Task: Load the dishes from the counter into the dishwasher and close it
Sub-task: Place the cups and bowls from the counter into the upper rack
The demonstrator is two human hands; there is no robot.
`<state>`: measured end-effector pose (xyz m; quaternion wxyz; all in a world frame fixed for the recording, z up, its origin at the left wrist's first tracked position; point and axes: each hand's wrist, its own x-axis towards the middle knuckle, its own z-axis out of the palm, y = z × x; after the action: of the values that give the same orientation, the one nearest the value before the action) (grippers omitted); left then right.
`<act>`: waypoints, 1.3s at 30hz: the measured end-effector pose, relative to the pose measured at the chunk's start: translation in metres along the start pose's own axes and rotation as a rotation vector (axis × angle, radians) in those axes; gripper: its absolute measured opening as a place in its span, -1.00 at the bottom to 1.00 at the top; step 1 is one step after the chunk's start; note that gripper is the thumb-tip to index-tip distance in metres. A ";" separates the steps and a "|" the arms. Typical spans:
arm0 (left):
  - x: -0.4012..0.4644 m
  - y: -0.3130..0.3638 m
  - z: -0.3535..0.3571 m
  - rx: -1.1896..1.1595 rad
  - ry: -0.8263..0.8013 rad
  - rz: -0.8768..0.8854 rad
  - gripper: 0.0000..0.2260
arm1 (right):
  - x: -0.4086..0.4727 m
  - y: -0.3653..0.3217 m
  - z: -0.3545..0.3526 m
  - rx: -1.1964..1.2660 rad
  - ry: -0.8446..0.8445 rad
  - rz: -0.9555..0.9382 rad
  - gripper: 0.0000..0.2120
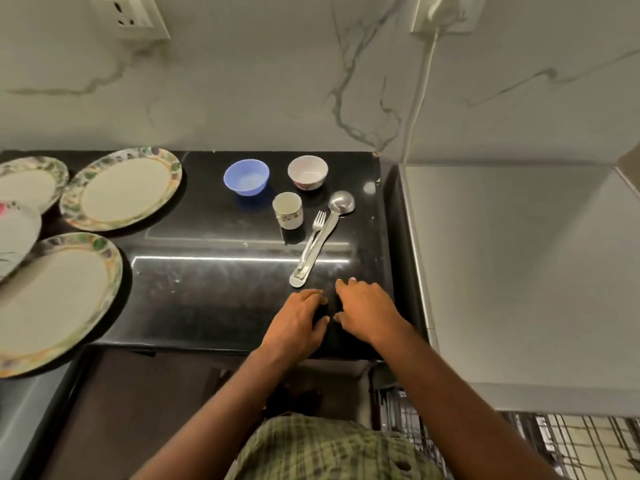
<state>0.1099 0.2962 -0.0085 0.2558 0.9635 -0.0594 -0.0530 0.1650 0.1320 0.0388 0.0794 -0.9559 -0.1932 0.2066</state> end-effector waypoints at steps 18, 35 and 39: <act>0.093 -0.026 -0.070 -0.252 0.321 -0.244 -0.35 | 0.010 -0.039 -0.009 -0.182 -0.154 0.111 -0.61; 0.129 -0.063 -0.086 -0.531 0.367 -0.473 -0.79 | 0.006 -0.026 0.007 -0.182 -0.109 0.152 -0.20; 0.107 -0.044 -0.088 -1.718 0.431 -0.741 -0.72 | 0.003 -0.022 0.009 -0.162 -0.097 0.126 -0.25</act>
<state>0.2306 0.3616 0.0378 0.8470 0.3938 0.3565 0.0224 0.1564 0.1542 0.0350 -0.0204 -0.9583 -0.1524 0.2410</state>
